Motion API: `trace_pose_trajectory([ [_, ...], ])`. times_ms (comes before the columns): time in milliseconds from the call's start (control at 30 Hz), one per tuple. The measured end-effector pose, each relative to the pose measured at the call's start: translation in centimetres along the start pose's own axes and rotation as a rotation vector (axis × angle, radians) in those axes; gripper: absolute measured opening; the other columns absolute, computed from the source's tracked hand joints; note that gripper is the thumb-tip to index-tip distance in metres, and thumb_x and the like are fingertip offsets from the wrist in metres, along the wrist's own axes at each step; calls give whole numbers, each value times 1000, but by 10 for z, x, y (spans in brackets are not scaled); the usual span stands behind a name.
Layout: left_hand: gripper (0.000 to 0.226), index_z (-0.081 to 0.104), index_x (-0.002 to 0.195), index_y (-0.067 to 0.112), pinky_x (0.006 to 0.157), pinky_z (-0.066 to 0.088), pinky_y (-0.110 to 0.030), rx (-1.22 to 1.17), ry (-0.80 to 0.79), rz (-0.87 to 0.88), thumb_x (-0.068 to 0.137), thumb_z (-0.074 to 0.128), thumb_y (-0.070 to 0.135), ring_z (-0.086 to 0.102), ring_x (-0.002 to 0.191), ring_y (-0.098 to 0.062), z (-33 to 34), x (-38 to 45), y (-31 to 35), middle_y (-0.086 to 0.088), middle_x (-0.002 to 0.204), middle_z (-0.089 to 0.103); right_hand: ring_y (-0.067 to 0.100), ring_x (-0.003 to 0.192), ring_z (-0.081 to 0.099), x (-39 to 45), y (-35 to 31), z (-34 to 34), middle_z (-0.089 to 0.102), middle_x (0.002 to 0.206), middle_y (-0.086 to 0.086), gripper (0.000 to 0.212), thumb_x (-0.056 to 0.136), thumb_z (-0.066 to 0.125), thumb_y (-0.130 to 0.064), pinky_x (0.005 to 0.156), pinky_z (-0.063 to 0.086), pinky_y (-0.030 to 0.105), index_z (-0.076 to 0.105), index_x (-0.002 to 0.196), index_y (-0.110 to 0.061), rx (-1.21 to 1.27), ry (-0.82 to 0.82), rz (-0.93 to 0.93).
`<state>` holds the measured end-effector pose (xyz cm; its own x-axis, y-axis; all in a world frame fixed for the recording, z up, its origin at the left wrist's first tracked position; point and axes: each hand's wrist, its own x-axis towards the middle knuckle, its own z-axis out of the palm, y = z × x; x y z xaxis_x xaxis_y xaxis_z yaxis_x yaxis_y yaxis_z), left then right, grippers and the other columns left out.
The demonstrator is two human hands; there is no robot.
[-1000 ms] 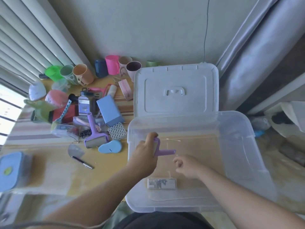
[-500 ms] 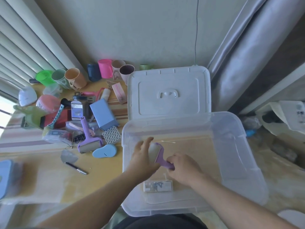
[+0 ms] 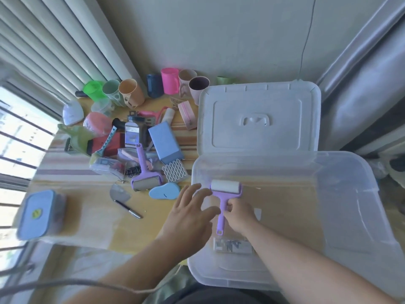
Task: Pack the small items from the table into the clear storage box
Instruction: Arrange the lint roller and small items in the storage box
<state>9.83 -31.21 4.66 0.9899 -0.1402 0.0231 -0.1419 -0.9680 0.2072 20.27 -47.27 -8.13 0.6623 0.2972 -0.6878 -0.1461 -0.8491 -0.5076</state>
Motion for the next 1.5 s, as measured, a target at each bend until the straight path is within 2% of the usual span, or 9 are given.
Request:
trace_pose_trajectory([
  [100, 38, 68, 122, 29, 118, 28, -47, -75, 26, -52, 85, 71, 32, 40, 138, -40, -4, -5, -13, -12, 143, 51, 26, 112, 66, -4, 8, -6, 70, 118, 1, 31, 92, 60, -14, 89, 52, 33, 69, 121, -22, -56, 12, -15],
  [267, 44, 58, 136, 25, 110, 36, -44, -285, 159, -240, 94, 66, 35, 40, 134, -33, -4, -6, -53, -8, 148, 43, 16, 97, 63, -28, -18, -41, 63, 104, -13, 26, 87, 62, -12, 82, 50, 33, 67, 99, -35, 23, 209, -166],
  [400, 55, 55, 137, 28, 110, 36, -52, -259, 53, -568, 85, 72, 27, 37, 134, -35, 21, -14, -134, -9, 149, 38, 2, 83, 52, -60, -102, -59, 54, 95, -20, 19, 83, 66, -13, 77, 41, 15, 69, 100, -22, 5, 500, -634],
  [500, 63, 47, 145, 31, 114, 31, -51, -218, -165, -741, 86, 69, 30, 32, 138, -40, 34, -29, -196, -13, 150, 33, 12, 88, 55, -57, -168, -33, 58, 95, -8, 20, 81, 68, -13, 77, 45, 24, 70, 100, -17, -147, 491, -902],
  [733, 85, 22, 154, 39, 110, 39, -46, -305, -547, -753, 78, 59, 32, 40, 133, -36, 51, -74, -290, -8, 133, 54, 30, 118, 52, 20, -235, 77, 46, 126, 1, 41, 89, 67, -24, 81, 51, 41, 54, 128, -26, -654, 11, -406],
  [933, 79, 24, 158, 27, 104, 41, -43, -465, -396, -684, 91, 65, 35, 48, 127, -33, 66, -68, -288, -5, 139, 57, 32, 118, 48, 41, -224, 122, 41, 131, 5, 61, 82, 72, -6, 72, 37, 39, 47, 134, -27, -855, 58, -226],
  [1100, 60, 36, 141, 26, 87, 44, -43, -569, -227, -759, 90, 65, 39, 57, 107, -38, 80, -52, -283, -10, 123, 62, 32, 116, 59, 40, -212, 134, 48, 137, 2, 31, 90, 66, -19, 81, 46, 39, 54, 118, -24, -695, 23, -183],
  [1267, 69, 32, 147, 43, 79, 48, -38, -714, -275, -841, 88, 68, 54, 59, 96, -27, 79, -35, -289, -3, 111, 59, 24, 89, 60, 27, -215, 119, 58, 98, -7, 23, 82, 63, -36, 70, 51, 37, 50, 98, -25, -395, 35, -47],
  [1500, 35, 53, 94, 31, 64, 52, -43, -855, -205, -785, 79, 80, 47, 62, 70, -25, 55, -44, -270, -1, 78, 61, 14, 63, 47, -24, -243, 67, 50, 76, -8, 26, 83, 67, -32, 58, 37, 32, 43, 84, -23, 162, -28, -115],
])
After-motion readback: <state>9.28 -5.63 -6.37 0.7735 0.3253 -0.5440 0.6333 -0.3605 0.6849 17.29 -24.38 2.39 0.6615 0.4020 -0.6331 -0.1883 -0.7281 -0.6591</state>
